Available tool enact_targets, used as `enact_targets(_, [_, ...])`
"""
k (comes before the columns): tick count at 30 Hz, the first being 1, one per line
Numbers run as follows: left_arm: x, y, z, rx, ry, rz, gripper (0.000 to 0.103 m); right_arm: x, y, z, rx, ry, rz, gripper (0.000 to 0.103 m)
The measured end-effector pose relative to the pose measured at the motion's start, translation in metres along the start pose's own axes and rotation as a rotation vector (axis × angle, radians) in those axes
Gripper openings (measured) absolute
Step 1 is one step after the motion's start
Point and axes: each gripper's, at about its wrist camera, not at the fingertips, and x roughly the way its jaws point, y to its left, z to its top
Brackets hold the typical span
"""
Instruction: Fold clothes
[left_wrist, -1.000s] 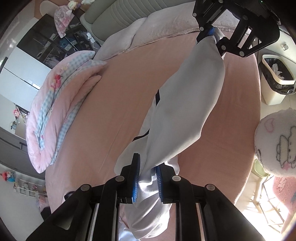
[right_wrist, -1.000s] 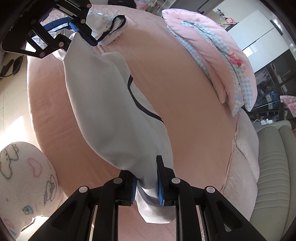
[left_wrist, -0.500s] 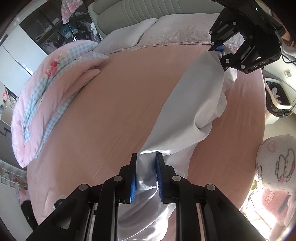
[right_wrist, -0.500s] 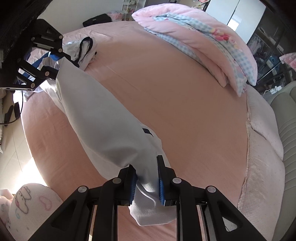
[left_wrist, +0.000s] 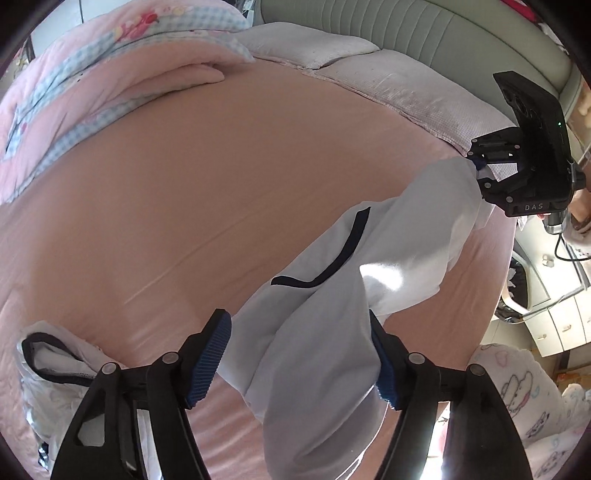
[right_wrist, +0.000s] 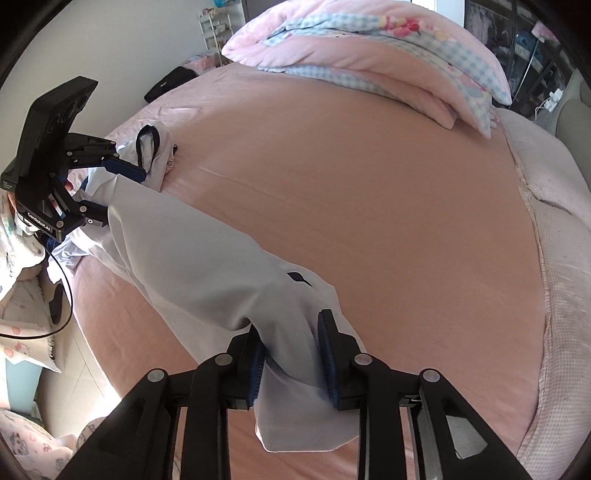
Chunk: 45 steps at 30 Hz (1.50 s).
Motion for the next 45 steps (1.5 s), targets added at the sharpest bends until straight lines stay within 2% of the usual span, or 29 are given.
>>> enact_targets(4, [-0.001,0.003,-0.005,0.0,0.013,-0.011,0.071,0.004,-0.006,0.003,0.012,0.008,0.011,0.034])
enact_targets(9, [0.0,0.014,0.006,0.009,0.057,-0.041,0.071,0.008,-0.019,0.009,0.054,0.019,0.037,0.038])
enact_targets(14, [-0.001,0.024,0.018,0.037,0.075,-0.007,0.071,0.014,-0.037,0.011,0.12,0.03,0.06,0.041])
enact_targets(16, [0.001,0.032,0.021,0.009,0.077,-0.016,0.072,0.016,-0.045,0.01,0.158,0.026,0.067,0.044])
enact_targets(23, [0.006,0.054,0.016,-0.127,0.057,-0.077,0.072,0.021,-0.066,0.002,0.269,0.017,0.14,0.044])
enact_targets(27, [0.005,0.057,0.011,-0.17,0.031,-0.048,0.072,0.023,-0.068,0.004,0.282,0.008,0.11,0.046])
enact_targets(30, [0.011,0.057,0.012,-0.181,0.024,0.025,0.072,0.024,-0.069,0.006,0.291,0.002,0.085,0.047])
enact_targets(33, [0.017,0.056,0.013,-0.193,0.018,0.099,0.073,0.036,-0.072,0.007,0.327,0.033,0.048,0.05])
enact_targets(38, [0.052,0.063,0.015,-0.262,0.091,0.161,0.073,0.059,-0.081,0.005,0.424,0.067,0.033,0.05])
enact_targets(41, [0.065,0.064,0.011,-0.268,0.122,0.176,0.073,0.069,-0.082,0.002,0.428,0.091,0.023,0.05])
enact_targets(45, [0.064,0.061,0.012,-0.247,0.112,0.208,0.073,0.07,-0.08,0.001,0.424,0.096,0.012,0.05])
